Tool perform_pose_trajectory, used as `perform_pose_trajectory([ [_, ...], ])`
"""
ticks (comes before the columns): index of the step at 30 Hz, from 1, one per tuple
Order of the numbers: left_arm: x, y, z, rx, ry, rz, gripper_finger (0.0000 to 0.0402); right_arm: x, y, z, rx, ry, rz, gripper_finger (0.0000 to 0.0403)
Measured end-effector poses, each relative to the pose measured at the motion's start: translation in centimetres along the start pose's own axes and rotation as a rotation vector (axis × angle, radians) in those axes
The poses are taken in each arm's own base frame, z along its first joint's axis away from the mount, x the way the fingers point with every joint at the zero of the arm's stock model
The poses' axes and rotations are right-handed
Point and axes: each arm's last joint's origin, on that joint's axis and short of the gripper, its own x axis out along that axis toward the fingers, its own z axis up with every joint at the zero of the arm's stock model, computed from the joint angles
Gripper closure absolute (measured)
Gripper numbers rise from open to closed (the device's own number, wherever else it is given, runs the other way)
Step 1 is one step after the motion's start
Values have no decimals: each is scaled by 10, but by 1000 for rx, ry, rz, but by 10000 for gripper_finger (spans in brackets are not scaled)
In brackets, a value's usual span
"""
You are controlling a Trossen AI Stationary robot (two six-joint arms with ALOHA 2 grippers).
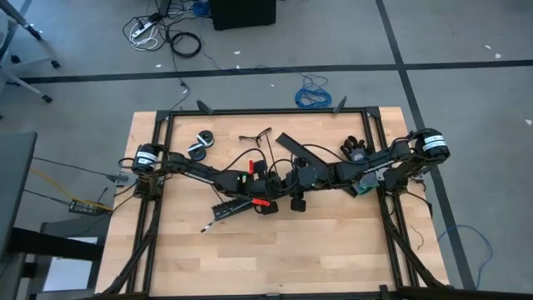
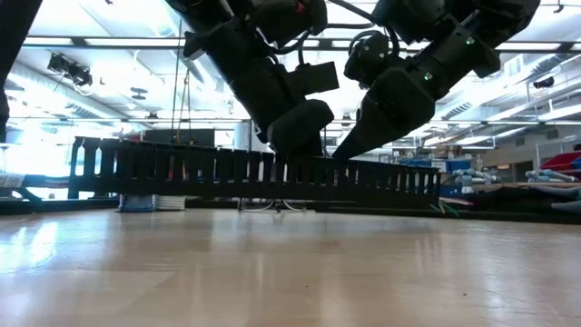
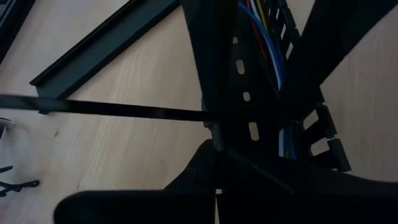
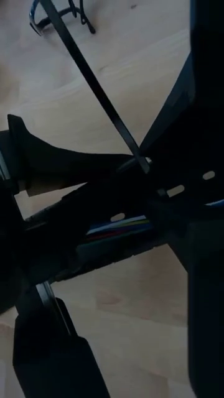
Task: Ziptie cables
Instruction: Put the wrapped cables into the black cable duct
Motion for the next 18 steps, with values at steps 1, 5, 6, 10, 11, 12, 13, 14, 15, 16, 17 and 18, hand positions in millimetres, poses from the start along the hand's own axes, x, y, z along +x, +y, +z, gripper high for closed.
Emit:
perform_pose_trajectory([
  [1, 0, 0, 0, 0, 1, -2, 401, 0, -1, 0, -3, 0, 0, 281],
  [5, 0, 0, 0, 1, 5, -8, 401, 1, -2, 0, -20, 1, -4, 281],
  [6, 0, 0, 0, 3, 8, -9, 401, 1, -2, 0, -21, 1, -4, 280],
  [10, 0, 0, -2, 11, 25, -9, 401, 1, -2, 0, -23, 3, -6, 281],
  [11, 0, 0, -2, 13, 28, -11, 401, 1, -3, 0, -23, 4, -9, 281],
  [12, 0, -1, -2, 12, 28, -17, 401, 1, -3, 0, -23, 6, -16, 282],
  [13, -1, -1, -2, 13, 28, -18, 401, 1, -3, -1, -23, 7, -19, 282],
  [14, -1, -1, -2, 13, 27, -19, 401, 1, -4, -1, -23, 7, -19, 282],
  [15, -1, -1, -2, 13, 27, -19, 401, 0, -4, 0, -23, 6, -19, 282],
  [16, -1, -1, -2, 13, 27, -19, 401, 0, -4, 0, -22, 4, -19, 281],
  [17, -1, -1, -2, 13, 27, -19, 401, 0, -4, 0, -21, 4, -20, 282],
  [18, -1, -1, -2, 12, 26, -18, 401, 0, -5, 0, -20, 4, -19, 282],
])
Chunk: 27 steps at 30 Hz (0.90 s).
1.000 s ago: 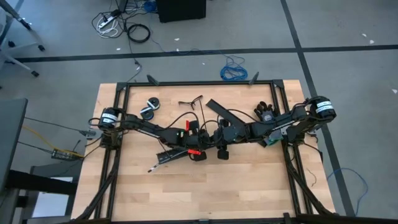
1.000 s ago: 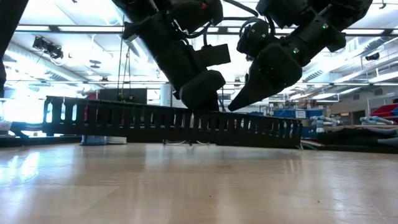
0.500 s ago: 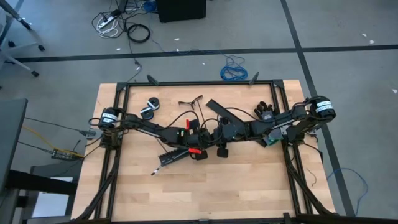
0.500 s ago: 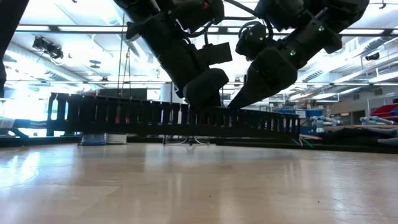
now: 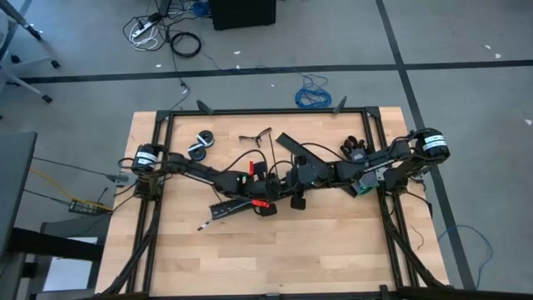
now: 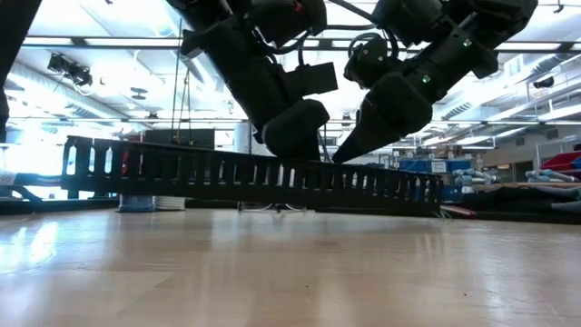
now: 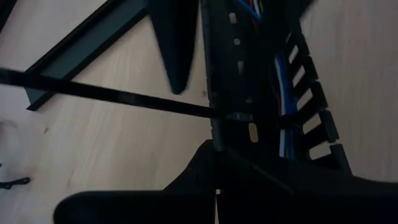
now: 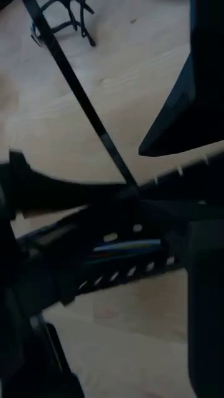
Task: Ziptie cables
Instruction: Put the wrapped cables into the black cable duct
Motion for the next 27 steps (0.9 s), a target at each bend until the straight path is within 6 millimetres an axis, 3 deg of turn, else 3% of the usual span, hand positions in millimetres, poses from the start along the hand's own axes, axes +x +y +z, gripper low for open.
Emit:
perform_pose_trajectory([
  [7, 0, 0, 1, -4, -6, 1, 401, 1, -5, 7, 46, -66, 91, 283],
  [27, -1, -3, 1, 3, -13, -2, 401, 3, -8, 7, 47, -67, 83, 296],
])
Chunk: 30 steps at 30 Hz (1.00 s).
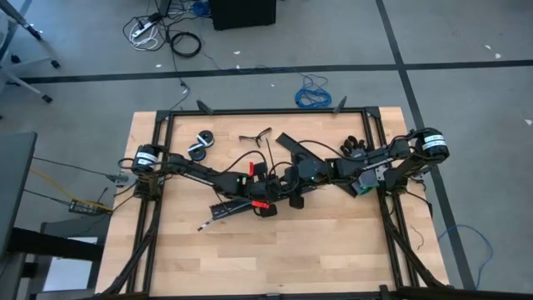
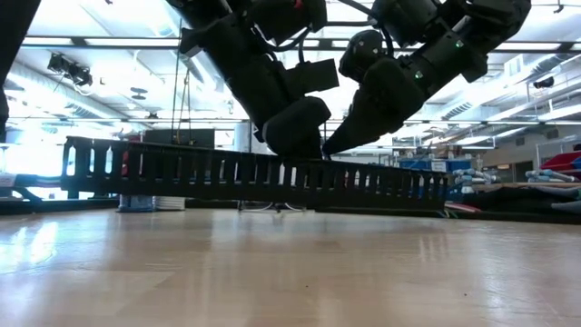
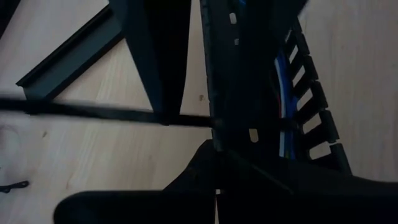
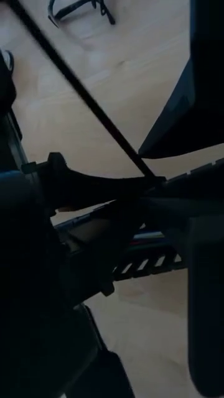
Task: Ziptie cables
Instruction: Put the wrapped cables into the black cable duct
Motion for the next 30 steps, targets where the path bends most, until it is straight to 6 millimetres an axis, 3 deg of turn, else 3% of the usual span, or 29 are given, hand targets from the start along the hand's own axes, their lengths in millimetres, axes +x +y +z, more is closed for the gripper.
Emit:
perform_pose_trajectory([
  [10, 0, 0, 0, 1, 2, 0, 401, 0, 0, -1, -31, 6, 1, 396],
  [30, 0, 0, -2, 7, 13, 1, 401, -1, 4, -8, -73, 82, -61, 403],
])
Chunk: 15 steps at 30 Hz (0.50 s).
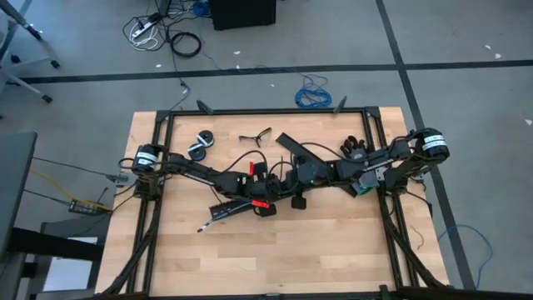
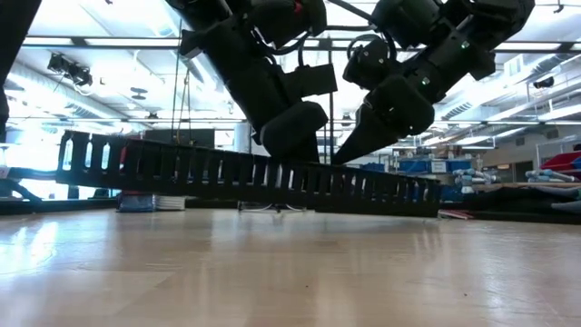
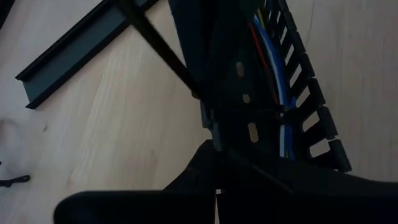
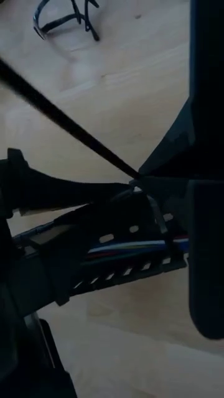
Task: Ziptie cables
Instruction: Put the wrapped cables into the black cable duct
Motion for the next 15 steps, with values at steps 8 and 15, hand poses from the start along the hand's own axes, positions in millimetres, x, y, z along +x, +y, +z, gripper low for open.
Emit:
perform_pose_trajectory([
  [8, 0, 0, 1, -3, -6, -2, 401, -1, 6, 1, -3, -8, -4, 403],
  [15, 0, 0, 1, -3, -6, -1, 401, -1, 5, -1, -12, 4, -16, 403],
])
